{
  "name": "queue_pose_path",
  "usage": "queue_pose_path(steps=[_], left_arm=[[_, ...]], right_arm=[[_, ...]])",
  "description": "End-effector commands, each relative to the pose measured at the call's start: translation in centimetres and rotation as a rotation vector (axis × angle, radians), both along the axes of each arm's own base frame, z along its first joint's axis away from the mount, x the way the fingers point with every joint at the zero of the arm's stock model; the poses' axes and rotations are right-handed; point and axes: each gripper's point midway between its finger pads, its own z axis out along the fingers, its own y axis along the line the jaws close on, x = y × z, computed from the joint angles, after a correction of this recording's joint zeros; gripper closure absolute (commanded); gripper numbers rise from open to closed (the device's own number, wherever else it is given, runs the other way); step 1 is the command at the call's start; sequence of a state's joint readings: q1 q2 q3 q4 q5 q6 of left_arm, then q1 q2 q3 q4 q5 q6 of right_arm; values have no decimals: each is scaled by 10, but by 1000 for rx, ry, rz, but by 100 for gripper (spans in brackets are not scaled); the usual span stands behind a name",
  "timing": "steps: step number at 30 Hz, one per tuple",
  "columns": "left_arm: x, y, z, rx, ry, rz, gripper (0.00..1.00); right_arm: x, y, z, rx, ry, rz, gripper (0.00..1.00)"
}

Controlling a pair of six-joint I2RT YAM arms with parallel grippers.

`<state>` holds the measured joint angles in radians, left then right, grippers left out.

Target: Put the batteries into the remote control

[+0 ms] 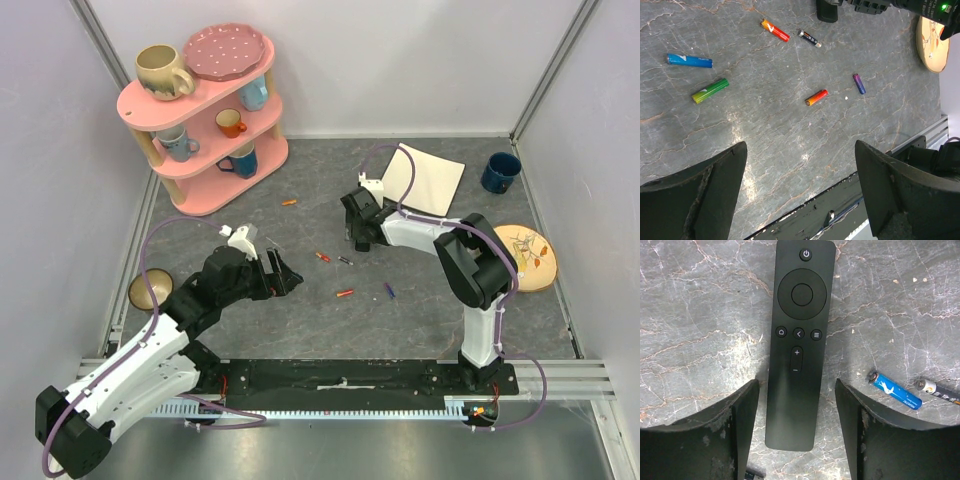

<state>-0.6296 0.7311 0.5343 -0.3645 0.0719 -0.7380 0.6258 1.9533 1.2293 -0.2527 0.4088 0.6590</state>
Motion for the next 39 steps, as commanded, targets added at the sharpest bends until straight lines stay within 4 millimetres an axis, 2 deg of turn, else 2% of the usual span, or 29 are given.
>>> queue_pose_path(steps=[1,10,12,15,16,18,19,22,25,28,31,34,37,39], left_arm=[[3,-1,9,-18,-28,6,7],[2,-1,9,-24,-26,8,7],[2,0,10,-23,-26,10,7],[3,2,14,-22,-39,19,8],[3,3,14,-16,-39,23,8],[6,5,21,-10,-57,34,8],[7,6,22,-1,-62,36,8],[11,8,28,8,-79,51,8],[18,15,30,30,-94,99,9],[22,21,32,43,-97,140,11],[25,32,31,65,-85,213,13],[27,44,26,87,-72,282,14],[26,50,23,92,-64,318,16],[24,52,23,78,-65,325,16]], right_arm=[[6,6,-3,15,-5,-8,35],[-6,4,-16,26,25,4,59],[-8,3,-16,28,26,7,61],[-9,3,-4,43,4,12,64],[-8,5,13,65,-26,15,64],[-11,8,32,65,-63,42,64],[-13,9,52,76,-99,53,64],[-30,21,80,73,-135,107,64],[-63,50,95,77,-155,187,65],[-88,62,96,81,-151,218,65],[-126,87,91,112,-133,269,64],[-152,101,78,137,-99,281,62],[-171,112,68,139,-82,287,62],[-176,118,66,144,-85,285,63]])
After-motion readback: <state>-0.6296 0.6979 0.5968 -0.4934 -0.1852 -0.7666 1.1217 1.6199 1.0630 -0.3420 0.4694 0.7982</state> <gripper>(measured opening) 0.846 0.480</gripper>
